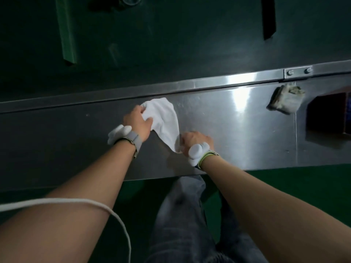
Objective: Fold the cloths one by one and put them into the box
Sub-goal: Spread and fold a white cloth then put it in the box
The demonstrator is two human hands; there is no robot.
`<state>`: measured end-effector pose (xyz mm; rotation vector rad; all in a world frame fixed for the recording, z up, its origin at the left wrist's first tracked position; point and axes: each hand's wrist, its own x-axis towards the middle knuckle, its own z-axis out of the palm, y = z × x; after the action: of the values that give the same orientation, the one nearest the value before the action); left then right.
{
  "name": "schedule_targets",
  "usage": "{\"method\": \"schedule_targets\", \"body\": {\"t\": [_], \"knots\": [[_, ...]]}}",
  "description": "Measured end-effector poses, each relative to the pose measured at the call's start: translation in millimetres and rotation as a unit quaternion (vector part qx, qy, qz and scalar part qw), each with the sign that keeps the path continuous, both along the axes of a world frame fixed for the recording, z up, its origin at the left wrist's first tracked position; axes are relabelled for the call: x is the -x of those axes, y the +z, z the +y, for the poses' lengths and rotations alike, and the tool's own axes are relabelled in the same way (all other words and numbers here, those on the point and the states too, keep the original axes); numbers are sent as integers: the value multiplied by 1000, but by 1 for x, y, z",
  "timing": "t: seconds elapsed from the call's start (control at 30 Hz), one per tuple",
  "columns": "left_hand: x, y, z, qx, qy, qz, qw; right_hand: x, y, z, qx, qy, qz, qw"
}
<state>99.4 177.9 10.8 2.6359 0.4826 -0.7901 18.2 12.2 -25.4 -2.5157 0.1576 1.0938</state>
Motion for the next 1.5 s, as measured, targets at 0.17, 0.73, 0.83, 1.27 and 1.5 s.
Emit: {"method": "schedule_targets", "body": {"t": [0.17,0.73,0.83,1.27,1.5], "knots": [[12,20,-28,183,-17,70,981,16,0,-25,-119,-233,61,963],[14,120,-79,172,-220,4,960,26,117,-125,-104,-282,-132,945],[11,137,-83,106,-334,-7,937,23,144,-139,-59,-199,-151,966],[-20,170,-70,-2,-378,-166,911,-8,210,-177,83,-60,-271,957],[-43,192,-53,29,-280,-254,925,-33,237,-193,145,-56,-306,939]]}}
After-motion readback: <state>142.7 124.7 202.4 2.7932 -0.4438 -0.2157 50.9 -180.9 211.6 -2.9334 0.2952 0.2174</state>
